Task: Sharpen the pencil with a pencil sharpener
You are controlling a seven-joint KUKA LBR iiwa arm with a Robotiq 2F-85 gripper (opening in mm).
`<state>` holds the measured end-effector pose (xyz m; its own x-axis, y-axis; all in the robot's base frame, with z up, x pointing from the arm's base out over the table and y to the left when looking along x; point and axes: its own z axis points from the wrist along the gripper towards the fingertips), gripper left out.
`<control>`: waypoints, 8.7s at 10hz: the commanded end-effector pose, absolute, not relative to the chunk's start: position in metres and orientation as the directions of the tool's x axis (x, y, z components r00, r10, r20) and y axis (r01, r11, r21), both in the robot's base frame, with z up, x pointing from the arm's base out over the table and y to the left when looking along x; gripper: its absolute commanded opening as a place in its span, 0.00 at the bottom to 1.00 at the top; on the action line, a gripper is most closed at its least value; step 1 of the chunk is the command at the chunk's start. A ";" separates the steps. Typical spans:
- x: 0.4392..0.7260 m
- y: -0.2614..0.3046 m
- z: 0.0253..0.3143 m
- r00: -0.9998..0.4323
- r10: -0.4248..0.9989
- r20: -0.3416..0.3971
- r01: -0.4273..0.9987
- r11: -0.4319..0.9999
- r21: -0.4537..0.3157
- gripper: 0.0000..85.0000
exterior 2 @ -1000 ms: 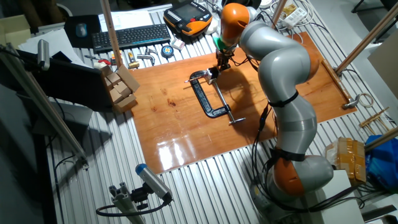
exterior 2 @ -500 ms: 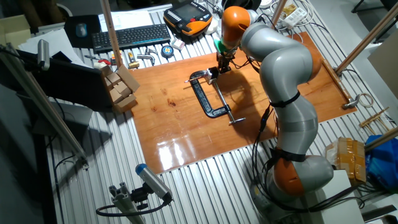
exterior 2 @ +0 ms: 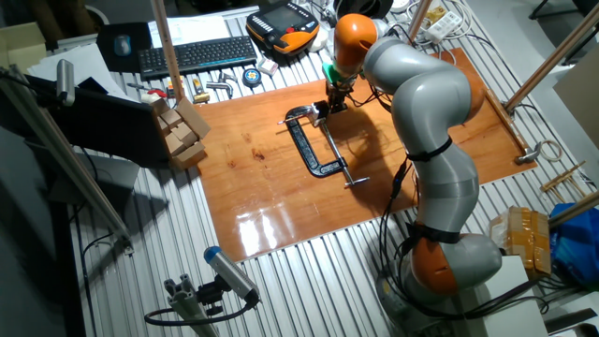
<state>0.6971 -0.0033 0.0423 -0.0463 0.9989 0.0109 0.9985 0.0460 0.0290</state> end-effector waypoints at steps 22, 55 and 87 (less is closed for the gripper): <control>0.670 -0.004 0.037 -0.045 0.999 0.018 0.999 0.045 0.015 0.20; 0.684 0.000 0.103 -0.068 0.998 -0.005 0.997 0.068 -0.035 0.00; 0.726 0.003 0.083 -0.071 0.997 -0.038 0.997 0.071 -0.007 0.20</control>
<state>0.7261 0.0025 0.0839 -0.0718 0.9966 -0.0410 0.9974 0.0716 -0.0062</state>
